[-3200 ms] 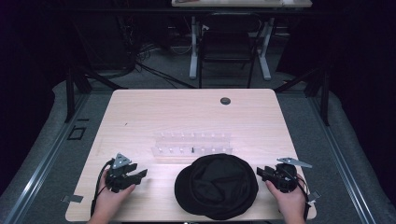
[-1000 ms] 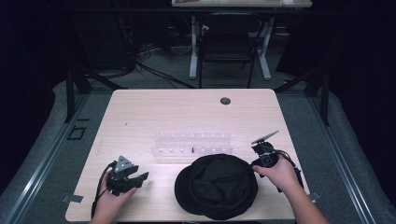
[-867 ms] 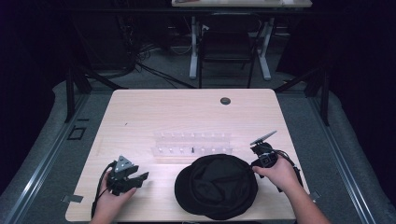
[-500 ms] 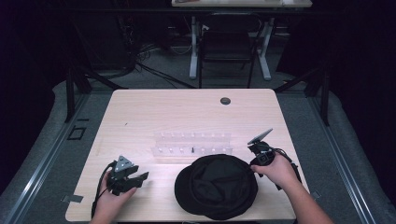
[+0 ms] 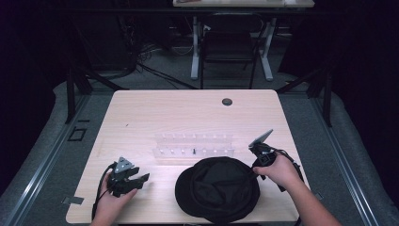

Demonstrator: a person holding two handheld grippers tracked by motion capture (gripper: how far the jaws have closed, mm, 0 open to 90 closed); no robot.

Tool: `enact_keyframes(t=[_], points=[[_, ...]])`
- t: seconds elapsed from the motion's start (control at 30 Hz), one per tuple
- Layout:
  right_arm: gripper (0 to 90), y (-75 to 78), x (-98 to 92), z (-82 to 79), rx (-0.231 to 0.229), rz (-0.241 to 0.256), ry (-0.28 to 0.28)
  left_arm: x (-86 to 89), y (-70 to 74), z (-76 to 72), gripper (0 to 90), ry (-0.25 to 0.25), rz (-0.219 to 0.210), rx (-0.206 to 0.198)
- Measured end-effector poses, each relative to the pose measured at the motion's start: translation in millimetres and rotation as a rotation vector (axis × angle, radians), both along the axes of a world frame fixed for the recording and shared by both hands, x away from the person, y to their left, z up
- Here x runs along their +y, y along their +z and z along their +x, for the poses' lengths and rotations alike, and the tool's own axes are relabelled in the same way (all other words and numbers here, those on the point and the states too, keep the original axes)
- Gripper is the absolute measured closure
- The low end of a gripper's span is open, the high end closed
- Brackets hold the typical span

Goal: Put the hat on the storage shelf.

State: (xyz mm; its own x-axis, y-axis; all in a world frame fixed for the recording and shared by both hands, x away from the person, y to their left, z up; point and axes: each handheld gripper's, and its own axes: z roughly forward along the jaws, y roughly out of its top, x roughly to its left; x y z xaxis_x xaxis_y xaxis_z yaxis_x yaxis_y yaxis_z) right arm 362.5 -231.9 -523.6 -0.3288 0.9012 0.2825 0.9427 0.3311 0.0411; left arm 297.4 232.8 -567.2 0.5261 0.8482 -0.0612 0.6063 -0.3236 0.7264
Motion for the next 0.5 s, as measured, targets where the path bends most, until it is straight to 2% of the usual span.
enact_keyframes(t=[0.03,0.13,0.23,0.27,0.47,0.5], points=[[86.7,-0.3,0.6,-2.4,0.007,0.005,-0.022,-0.1,-0.2,0.1,47.9,0.001,0.000,-0.001],[86.7,0.8,-0.9,-3.3,0.039,-0.008,-0.002,-0.1,-0.2,0.0,47.9,0.001,0.000,-0.001],[86.8,1.6,-1.2,-5.6,0.066,-0.014,-0.024,-0.1,-0.1,-0.1,47.9,0.000,0.000,0.000],[86.9,1.0,-1.0,-7.3,0.061,-0.008,-0.041,-0.1,-0.1,-0.2,47.9,0.000,0.000,0.000],[87.2,4.5,-1.8,-10.6,0.093,-0.017,-0.044,-0.1,-0.3,-0.2,47.9,0.002,0.000,-0.001],[87.3,4.4,-1.1,-13.2,0.093,-0.008,-0.070,0.2,-0.3,-0.1,47.9,0.002,0.000,-0.002]])
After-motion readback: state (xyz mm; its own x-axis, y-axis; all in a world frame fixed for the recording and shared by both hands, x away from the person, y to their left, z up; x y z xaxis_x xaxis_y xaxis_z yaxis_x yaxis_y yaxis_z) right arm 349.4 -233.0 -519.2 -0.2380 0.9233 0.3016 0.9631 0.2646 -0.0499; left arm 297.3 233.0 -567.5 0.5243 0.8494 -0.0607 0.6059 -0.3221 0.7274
